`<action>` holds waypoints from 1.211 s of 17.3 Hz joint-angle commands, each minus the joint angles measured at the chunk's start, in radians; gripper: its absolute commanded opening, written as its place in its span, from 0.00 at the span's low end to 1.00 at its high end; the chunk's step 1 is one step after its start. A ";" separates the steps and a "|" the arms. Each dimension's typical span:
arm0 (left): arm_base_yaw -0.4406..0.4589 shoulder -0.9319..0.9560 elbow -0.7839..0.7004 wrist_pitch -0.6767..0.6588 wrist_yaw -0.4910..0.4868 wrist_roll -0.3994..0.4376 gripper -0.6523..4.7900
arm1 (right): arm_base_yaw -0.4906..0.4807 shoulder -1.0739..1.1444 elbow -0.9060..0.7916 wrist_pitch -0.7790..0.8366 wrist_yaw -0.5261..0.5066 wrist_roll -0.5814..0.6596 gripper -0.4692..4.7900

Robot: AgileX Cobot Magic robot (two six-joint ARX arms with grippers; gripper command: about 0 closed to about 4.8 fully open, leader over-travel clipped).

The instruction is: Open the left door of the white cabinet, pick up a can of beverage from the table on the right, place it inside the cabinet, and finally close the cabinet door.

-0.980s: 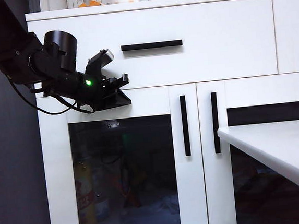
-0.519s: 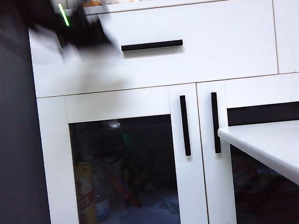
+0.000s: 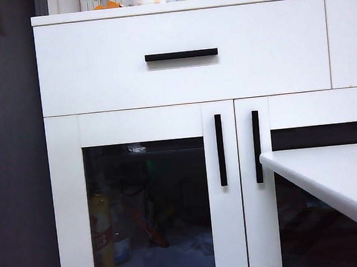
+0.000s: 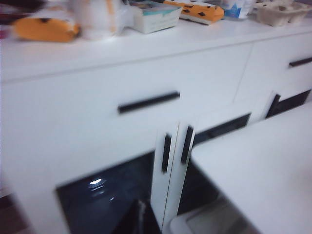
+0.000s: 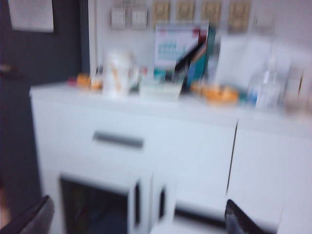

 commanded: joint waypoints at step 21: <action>0.000 -0.709 -1.064 0.244 -0.208 -0.446 0.11 | 0.003 -0.060 -0.932 0.505 -0.009 0.269 0.09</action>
